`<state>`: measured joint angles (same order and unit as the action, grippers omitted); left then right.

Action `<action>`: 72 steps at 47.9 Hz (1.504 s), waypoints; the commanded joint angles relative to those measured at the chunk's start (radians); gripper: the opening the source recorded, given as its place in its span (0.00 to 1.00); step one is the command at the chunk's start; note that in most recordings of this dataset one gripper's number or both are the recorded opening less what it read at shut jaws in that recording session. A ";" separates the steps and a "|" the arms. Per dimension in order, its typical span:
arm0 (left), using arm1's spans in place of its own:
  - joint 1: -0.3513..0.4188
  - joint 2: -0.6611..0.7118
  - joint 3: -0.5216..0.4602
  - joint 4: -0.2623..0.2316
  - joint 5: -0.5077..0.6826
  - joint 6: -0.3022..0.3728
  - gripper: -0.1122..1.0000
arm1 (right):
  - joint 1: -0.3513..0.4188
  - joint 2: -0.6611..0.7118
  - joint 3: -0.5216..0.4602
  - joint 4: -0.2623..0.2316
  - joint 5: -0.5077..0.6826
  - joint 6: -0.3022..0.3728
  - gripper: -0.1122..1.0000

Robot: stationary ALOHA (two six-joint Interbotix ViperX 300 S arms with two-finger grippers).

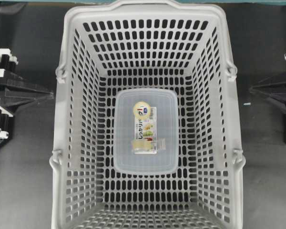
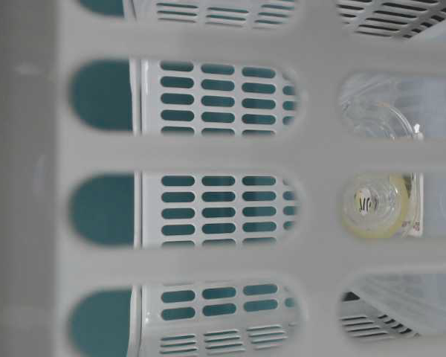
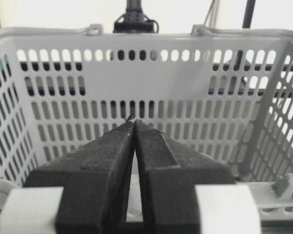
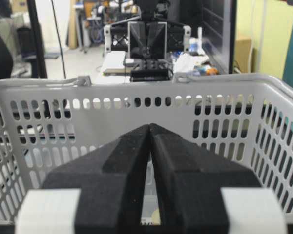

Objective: Pick up the tape dispenser from the shopping basket with the left arm.
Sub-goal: 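Move the left gripper over the basket toward the tape dispenser, then lower the open left gripper around the tape dispenser in the box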

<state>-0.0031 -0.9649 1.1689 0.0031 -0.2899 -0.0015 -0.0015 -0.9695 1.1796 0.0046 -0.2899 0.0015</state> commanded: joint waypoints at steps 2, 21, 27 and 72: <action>-0.020 0.031 -0.089 0.040 0.060 -0.025 0.15 | 0.006 0.008 -0.014 0.005 -0.005 0.015 0.10; -0.063 0.318 -0.436 0.041 0.476 -0.044 0.10 | 0.006 0.000 -0.015 0.008 0.035 0.046 0.09; -0.078 0.414 -0.529 0.040 0.555 -0.044 0.10 | 0.008 -0.006 -0.015 0.008 0.087 0.080 0.09; -0.133 1.035 -1.057 0.041 1.127 -0.163 0.90 | 0.008 -0.089 -0.020 0.008 0.192 0.087 0.74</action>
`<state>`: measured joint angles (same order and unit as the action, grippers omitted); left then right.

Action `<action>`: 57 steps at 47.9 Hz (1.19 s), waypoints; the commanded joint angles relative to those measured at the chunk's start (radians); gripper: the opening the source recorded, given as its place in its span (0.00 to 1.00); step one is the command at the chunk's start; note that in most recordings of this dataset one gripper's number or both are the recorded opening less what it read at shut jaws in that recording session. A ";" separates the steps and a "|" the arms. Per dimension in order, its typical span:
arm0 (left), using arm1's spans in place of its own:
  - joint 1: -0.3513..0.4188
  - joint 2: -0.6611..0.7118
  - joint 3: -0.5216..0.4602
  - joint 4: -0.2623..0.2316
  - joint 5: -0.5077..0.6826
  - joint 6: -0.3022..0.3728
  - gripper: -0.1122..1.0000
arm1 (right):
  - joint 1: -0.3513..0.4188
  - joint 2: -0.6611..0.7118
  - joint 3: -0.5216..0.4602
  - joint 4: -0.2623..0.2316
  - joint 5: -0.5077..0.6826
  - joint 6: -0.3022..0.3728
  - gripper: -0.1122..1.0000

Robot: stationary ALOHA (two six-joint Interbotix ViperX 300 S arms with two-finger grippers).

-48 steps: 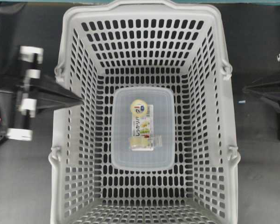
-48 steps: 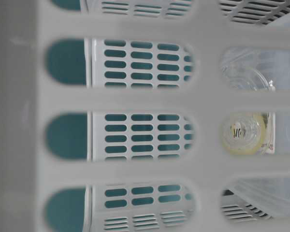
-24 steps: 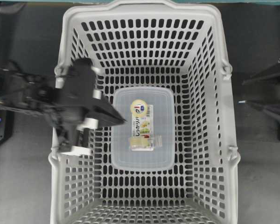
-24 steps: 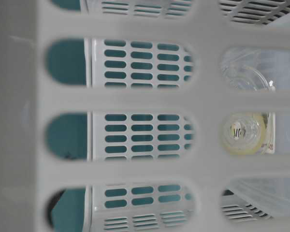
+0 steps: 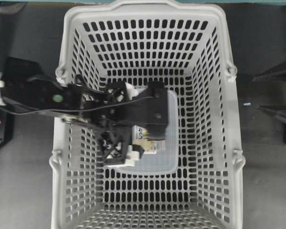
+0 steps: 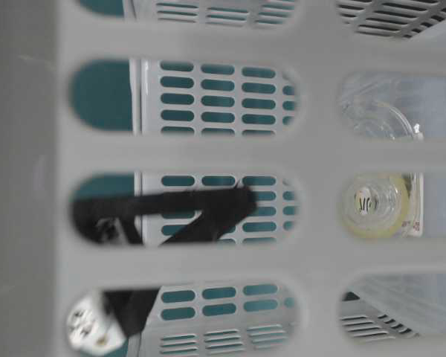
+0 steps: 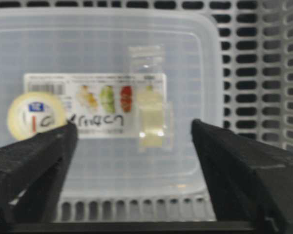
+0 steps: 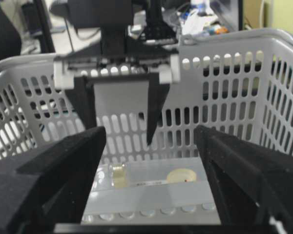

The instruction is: Pick up the tape dispenser from the shopping basket with the left arm.

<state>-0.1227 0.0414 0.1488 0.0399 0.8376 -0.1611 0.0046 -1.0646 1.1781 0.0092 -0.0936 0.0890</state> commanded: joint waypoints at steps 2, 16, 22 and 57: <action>-0.018 0.046 -0.038 0.003 0.000 -0.003 0.91 | 0.002 0.005 -0.018 0.003 -0.005 0.000 0.74; -0.029 0.124 -0.023 0.005 0.005 -0.006 0.90 | 0.002 0.005 -0.015 0.003 -0.005 0.000 0.74; -0.023 0.123 -0.006 0.005 0.006 -0.002 0.85 | 0.002 0.005 -0.015 0.003 -0.003 0.000 0.74; -0.020 0.003 -0.440 0.005 0.472 0.037 0.36 | 0.002 0.000 -0.009 0.002 -0.003 0.000 0.74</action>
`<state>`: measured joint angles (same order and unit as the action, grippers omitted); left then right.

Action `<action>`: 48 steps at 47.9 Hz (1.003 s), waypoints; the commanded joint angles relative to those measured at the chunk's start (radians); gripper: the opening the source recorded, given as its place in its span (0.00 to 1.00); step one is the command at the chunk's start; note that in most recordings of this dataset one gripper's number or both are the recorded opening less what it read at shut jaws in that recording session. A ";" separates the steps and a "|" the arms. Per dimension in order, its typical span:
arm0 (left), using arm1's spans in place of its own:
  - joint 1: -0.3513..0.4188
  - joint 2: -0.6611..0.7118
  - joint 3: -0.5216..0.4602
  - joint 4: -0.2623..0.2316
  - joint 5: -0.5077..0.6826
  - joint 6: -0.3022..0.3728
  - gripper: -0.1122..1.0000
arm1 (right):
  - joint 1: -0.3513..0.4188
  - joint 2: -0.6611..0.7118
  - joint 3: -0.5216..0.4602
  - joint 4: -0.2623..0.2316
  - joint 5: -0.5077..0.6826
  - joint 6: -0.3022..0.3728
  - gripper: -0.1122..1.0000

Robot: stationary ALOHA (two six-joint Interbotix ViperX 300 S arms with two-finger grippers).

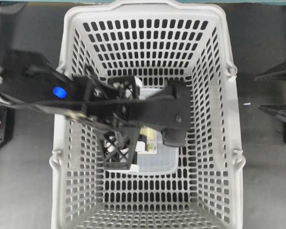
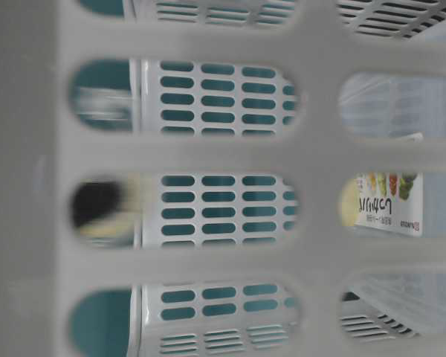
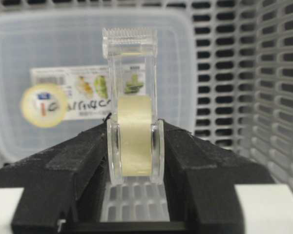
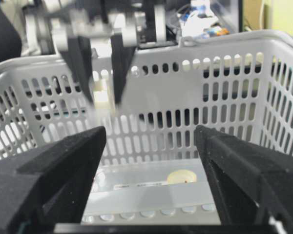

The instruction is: Pick up the tape dispenser from the shopping basket with the left arm.

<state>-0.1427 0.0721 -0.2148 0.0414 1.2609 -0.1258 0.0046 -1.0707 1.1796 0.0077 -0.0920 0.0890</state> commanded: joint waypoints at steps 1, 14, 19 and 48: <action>0.002 -0.028 -0.083 0.003 0.055 0.002 0.36 | 0.002 0.008 -0.011 0.005 -0.005 0.000 0.74; 0.002 -0.011 -0.084 0.003 0.060 -0.002 0.36 | 0.002 0.006 -0.011 0.005 -0.005 0.000 0.74; 0.000 -0.009 -0.084 0.003 0.060 -0.002 0.36 | 0.002 0.006 -0.011 0.003 -0.005 0.000 0.74; 0.000 0.000 -0.083 0.003 0.060 -0.003 0.36 | 0.002 0.005 -0.011 0.005 -0.005 0.000 0.74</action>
